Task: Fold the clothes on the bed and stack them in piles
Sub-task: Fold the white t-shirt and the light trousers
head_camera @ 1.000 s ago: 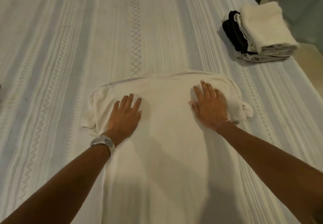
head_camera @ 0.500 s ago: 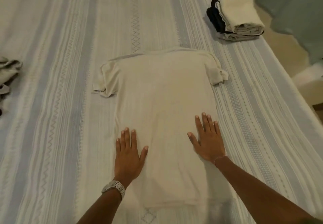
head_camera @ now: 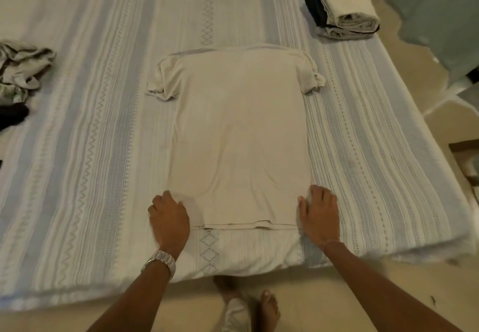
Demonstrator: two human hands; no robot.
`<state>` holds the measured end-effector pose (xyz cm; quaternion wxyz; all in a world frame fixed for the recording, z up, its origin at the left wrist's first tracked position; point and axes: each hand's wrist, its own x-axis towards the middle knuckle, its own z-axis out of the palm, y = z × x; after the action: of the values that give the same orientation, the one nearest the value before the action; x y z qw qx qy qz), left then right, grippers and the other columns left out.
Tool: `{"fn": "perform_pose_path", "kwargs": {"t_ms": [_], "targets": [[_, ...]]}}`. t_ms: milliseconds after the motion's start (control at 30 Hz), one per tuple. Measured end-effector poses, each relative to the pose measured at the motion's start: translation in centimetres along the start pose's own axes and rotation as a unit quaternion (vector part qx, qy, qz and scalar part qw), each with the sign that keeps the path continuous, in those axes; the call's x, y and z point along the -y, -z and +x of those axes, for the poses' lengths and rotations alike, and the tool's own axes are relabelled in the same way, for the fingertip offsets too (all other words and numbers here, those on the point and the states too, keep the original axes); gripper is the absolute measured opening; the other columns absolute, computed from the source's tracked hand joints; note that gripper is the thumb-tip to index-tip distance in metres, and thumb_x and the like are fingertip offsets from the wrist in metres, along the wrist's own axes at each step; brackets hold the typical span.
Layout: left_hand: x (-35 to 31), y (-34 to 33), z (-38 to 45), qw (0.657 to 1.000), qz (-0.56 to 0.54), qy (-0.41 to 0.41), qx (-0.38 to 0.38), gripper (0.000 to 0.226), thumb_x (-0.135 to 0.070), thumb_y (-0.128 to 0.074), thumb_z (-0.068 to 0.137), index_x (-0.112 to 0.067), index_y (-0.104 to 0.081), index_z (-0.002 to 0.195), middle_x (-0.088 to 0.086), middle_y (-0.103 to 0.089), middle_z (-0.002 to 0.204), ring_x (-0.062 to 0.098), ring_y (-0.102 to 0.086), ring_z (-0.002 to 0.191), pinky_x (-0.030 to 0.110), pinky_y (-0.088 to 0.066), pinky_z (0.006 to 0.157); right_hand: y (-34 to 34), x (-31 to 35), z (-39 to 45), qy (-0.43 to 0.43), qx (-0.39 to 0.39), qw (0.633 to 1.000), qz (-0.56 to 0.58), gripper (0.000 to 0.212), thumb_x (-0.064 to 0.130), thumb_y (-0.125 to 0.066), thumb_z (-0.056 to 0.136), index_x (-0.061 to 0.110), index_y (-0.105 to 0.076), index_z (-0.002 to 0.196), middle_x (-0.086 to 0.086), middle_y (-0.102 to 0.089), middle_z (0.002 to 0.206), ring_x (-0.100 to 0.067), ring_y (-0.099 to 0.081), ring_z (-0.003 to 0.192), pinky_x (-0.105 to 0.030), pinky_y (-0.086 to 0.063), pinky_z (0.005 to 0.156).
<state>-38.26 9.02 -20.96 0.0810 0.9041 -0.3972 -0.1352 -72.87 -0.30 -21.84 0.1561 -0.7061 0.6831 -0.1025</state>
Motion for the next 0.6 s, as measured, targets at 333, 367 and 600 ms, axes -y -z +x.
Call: {"fn": "perform_pose_path", "kwargs": {"t_ms": [333,367,600], "targets": [[3.7,1.8,0.9,0.985,-0.132,0.093,0.055,0.051,-0.042,-0.055,0.102,0.008,-0.064,0.106,0.023,-0.066,0.104,0.041,-0.063,0.098,0.041,-0.047,0.077,2.0,0.8,-2.0,-0.128,0.053,0.989,-0.049,0.047,0.045,-0.035,0.107,0.010,-0.056,0.083,0.003,-0.052,0.063,-0.011,-0.048,0.055,-0.028,-0.033,0.053],[4.0,1.9,0.7,0.984,-0.150,0.082,0.044,0.047,-0.039,-0.055,0.102,0.007,-0.063,0.096,0.020,-0.065,0.092,0.039,-0.063,0.088,0.038,-0.044,0.069,2.2,0.9,-2.1,-0.125,0.045,0.990,-0.040,0.044,0.043,-0.033,0.108,0.011,-0.051,0.085,0.003,-0.050,0.062,-0.011,-0.046,0.053,-0.028,-0.030,0.051],[5.4,3.6,-1.1,0.984,-0.175,0.040,-0.007,0.034,-0.028,-0.053,0.104,-0.003,-0.055,0.081,0.003,-0.054,0.067,0.020,-0.050,0.060,0.028,-0.033,0.051,5.3,-1.8,-1.0,-0.109,0.007,0.992,0.066,0.037,0.043,-0.029,0.108,0.010,-0.042,0.095,-0.007,-0.053,0.065,-0.022,-0.050,0.052,-0.027,-0.028,0.047]]}}
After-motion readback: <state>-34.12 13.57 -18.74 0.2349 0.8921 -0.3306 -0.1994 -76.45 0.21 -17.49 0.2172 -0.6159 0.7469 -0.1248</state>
